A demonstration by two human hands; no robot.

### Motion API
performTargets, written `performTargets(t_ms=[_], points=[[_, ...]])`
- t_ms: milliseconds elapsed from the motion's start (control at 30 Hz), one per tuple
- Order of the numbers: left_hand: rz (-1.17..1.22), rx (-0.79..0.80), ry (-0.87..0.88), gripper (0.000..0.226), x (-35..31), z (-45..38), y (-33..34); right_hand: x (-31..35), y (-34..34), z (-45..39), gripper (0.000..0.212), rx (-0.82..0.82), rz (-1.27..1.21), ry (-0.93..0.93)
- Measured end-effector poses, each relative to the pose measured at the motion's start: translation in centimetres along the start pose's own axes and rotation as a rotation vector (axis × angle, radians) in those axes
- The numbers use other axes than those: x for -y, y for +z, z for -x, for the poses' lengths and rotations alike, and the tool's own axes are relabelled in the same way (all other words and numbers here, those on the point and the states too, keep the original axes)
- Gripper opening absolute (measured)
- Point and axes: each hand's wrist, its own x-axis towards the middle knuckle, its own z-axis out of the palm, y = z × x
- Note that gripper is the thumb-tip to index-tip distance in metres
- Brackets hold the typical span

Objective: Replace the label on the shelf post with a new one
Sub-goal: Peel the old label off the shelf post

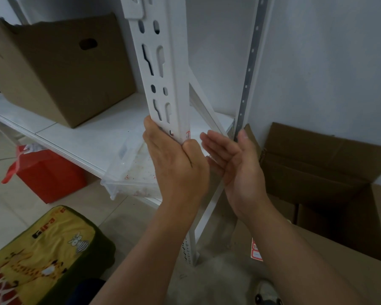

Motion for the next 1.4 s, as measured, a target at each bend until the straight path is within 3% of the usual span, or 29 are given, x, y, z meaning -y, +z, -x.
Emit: performTargets(t_ms=[433, 600, 667, 933, 1400], points=[[0.023, 0.043, 0.045, 0.064, 0.6, -0.1, -0.3, -0.2, 1.1, -0.2, 0.064, 0.036, -0.006, -0.039], [-0.049, 0.039, 0.013, 0.069, 0.1, 0.1, -0.3, -0.7, 1.1, -0.4, 0.060, -0.092, 0.329, -0.201], [-0.054, 0.044, 0.017, 0.070, 0.0, 0.1, -0.4, -0.8, 0.9, -0.9, 0.062, -0.062, 0.435, -0.251], [-0.064, -0.006, -0.007, 0.067, -0.2, 0.0, -0.1, -0.6, 1.1, -1.6, 0.063, 0.163, 0.549, -0.182], [-0.023, -0.002, 0.014, 0.060, 0.1, -0.1, -0.1, -0.3, 0.7, -1.0, 0.066, 0.113, 0.559, -0.167]])
